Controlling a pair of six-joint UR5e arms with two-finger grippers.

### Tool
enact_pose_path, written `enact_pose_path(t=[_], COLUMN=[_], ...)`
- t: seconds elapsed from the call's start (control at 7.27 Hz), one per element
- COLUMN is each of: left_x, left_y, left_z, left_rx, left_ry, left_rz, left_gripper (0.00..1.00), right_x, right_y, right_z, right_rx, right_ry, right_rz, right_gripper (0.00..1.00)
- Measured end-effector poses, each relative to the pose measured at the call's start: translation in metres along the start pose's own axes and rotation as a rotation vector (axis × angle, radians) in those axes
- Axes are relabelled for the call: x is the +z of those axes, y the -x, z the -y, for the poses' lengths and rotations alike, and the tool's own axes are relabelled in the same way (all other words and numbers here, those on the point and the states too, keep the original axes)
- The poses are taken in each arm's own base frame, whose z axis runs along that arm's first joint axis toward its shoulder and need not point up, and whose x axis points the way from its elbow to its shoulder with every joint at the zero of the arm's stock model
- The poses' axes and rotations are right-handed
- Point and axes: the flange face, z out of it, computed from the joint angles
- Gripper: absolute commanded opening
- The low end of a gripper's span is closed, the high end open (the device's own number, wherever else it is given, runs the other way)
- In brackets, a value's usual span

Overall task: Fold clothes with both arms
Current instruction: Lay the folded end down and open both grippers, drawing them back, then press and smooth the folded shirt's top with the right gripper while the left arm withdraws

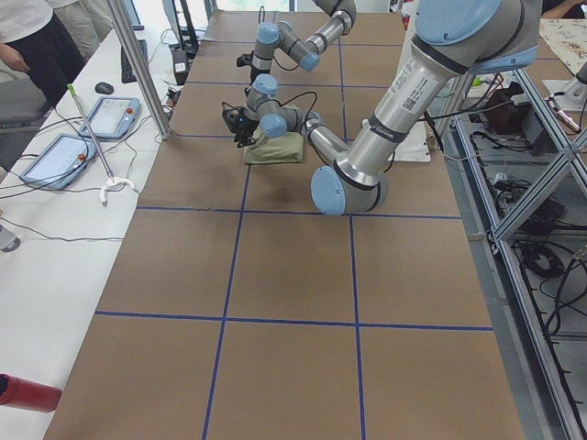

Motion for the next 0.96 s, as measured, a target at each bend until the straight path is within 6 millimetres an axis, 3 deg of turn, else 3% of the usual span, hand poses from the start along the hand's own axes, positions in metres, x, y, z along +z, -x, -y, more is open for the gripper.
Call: enact_pose_path(t=[0.28, 0.41, 0.55, 0.83, 0.96], left_x=[0.01, 0.002, -0.019, -0.061, -0.074], left_y=[0.019, 0.026, 0.039, 0.077, 0.095], left_z=[0.025, 0.032, 0.043, 0.07, 0.082], left_rx=[0.063, 0.079, 0.111, 0.216, 0.275], left_ry=[-0.002, 0.039, 0.084, 0.132, 0.129], left_rz=[0.022, 0.018, -0.003, -0.04, -0.046], left_gripper=[1.0, 1.0, 1.0, 1.0, 1.0], right_x=[0.007, 0.007, 0.003, -0.017, -0.012], right_y=[0.003, 0.003, 0.004, 0.01, 0.009], right_z=[0.027, 0.034, 0.033, 0.007, -0.019], right_rx=[-0.004, -0.014, -0.04, -0.109, -0.166], right_ry=[0.002, 0.013, 0.039, 0.111, 0.139], right_rz=[0.014, 0.017, 0.024, 0.056, 0.042], right_gripper=[1.0, 1.0, 1.0, 1.0, 1.0])
